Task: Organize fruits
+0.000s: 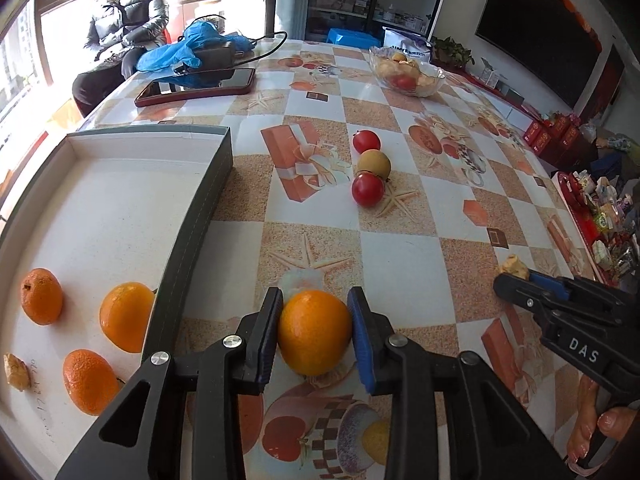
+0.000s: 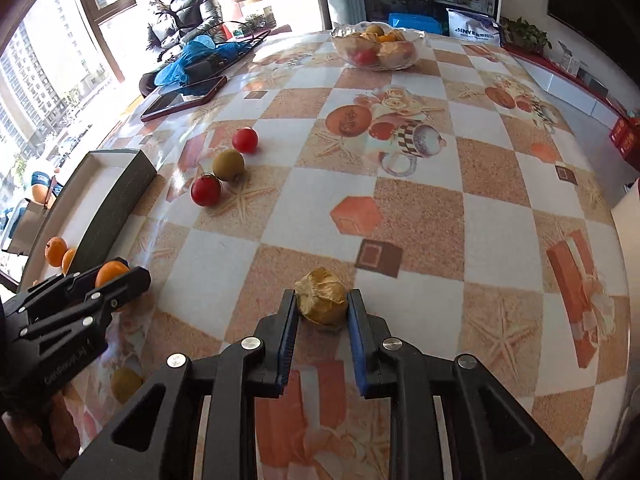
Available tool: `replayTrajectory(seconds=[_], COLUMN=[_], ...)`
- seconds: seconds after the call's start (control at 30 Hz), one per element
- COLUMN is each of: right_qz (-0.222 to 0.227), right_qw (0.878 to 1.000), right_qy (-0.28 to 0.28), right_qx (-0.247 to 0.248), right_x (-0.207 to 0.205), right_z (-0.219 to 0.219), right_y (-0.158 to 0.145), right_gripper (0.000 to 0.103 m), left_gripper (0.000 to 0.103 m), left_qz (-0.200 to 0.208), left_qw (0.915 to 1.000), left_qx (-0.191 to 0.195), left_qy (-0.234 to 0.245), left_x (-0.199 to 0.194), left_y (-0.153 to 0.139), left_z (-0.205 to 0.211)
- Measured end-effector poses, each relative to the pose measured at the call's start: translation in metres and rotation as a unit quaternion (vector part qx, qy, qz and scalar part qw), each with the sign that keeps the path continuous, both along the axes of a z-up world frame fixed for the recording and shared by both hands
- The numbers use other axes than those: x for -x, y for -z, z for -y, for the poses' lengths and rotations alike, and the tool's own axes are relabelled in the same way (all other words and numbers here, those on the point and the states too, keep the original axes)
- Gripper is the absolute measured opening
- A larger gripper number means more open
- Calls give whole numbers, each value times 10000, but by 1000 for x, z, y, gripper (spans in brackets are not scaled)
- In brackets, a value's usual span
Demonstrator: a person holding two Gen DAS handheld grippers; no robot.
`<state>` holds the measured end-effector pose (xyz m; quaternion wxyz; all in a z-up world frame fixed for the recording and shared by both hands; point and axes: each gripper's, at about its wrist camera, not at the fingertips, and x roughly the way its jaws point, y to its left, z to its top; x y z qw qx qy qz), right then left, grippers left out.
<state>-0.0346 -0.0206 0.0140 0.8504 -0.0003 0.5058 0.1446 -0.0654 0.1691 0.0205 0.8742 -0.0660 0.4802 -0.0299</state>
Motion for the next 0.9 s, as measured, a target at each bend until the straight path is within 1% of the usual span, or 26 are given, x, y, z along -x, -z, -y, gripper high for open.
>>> replayTrajectory(seconds=[0.17,0.27,0.4,0.6,0.77,0.9], right_qz=[15,75,248,642,974,1083], right_qw=[9997,9993,9987,9973,9945,9931], right_qy=[209,311,385,357,279,261], right_qx=[-131,-181,-228,-61,256,380], right_x=[41,56,71,82,89,91], right_z=[31,41,47,42,34,32], right_y=[1,2,3,6,10,11], right_gripper=[25,25,25,25,26,26], left_gripper=[36,36,36,36,36,36], left_qz=[198,332,358,342,105,159], left_qw=[9998,9993,9990,9980,9976,9970], left_qx=[-56,-155,-241,-535,-659,-719], left_qy=[39,67,86,-72,-170,-222], left_x=[18,32,53,87,94,98], left_y=[-15,-25,-28,-15,4,7], left_z=[3,2,3,6,7,8])
